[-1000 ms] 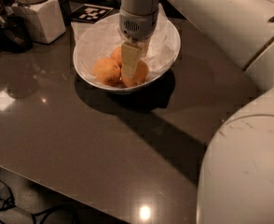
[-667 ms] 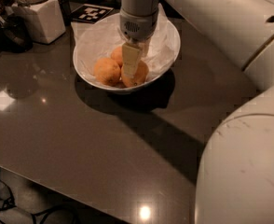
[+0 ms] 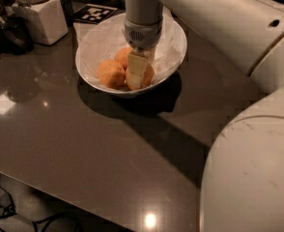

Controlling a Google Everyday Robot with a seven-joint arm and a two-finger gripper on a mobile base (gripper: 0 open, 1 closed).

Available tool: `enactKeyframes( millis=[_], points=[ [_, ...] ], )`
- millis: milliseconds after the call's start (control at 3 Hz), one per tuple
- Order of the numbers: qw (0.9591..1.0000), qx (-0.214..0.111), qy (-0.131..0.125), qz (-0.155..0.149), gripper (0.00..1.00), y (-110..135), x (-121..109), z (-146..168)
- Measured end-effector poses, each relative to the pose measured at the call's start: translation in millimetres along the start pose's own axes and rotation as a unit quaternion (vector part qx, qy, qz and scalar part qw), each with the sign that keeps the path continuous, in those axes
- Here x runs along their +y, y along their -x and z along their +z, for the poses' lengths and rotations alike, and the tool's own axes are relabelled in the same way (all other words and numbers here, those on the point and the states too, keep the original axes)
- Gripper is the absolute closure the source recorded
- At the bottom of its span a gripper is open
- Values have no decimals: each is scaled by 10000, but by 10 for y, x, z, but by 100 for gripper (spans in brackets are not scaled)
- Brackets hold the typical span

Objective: Pick orange from white bowl

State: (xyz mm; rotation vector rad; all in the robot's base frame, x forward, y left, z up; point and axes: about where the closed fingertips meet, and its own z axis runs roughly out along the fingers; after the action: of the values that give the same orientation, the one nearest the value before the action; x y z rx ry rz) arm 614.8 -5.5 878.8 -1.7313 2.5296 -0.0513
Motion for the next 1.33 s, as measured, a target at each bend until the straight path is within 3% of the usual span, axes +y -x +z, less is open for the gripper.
enactKeyframes(
  millis=[667,1333],
  points=[
    [9998,142,94,-75,32,-17,19,196],
    [9997,142,36,-190,81,38,17,235]
  ],
)
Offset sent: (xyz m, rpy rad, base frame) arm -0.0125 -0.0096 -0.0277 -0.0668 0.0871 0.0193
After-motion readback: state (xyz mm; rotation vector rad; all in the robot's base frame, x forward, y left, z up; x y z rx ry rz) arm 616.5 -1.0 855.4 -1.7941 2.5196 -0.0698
